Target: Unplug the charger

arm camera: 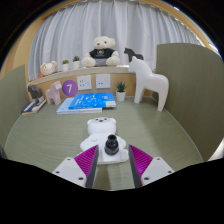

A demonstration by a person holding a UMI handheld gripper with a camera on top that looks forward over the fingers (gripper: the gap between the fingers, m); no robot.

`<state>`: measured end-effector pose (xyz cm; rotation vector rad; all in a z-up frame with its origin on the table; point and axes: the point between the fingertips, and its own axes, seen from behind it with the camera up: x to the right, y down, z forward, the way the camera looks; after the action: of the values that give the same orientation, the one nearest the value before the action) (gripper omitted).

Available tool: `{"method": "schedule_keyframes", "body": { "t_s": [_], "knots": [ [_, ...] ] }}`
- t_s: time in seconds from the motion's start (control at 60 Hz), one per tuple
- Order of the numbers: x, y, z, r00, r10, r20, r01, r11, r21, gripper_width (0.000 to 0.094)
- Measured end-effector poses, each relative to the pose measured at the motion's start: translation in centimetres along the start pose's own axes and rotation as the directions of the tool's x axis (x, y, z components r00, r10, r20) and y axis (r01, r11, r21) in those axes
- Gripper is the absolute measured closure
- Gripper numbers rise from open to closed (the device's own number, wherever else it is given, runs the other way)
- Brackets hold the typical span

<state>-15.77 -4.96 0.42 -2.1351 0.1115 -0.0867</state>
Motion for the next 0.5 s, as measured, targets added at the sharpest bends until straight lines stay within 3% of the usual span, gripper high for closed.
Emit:
{"method": "schedule_keyframes", "body": {
  "t_s": [0.083,0.15,0.367,0.5],
  "knots": [
    [0.5,-0.4,1.4,0.998,-0.058,0.015,0.057,0.998,0.006,0.0489],
    [-1.0,-0.7,2.0,0.990,-0.090,0.112,0.088,0.996,0.027,0.0724],
    [-1.2,-0.8,1.9,0.990,-0.050,0.133,0.050,0.999,0.006,0.0862],
    [-1.3,-0.7,1.9,0.984,-0.085,0.157,0.098,0.993,-0.072,0.0875]
  ]
}}
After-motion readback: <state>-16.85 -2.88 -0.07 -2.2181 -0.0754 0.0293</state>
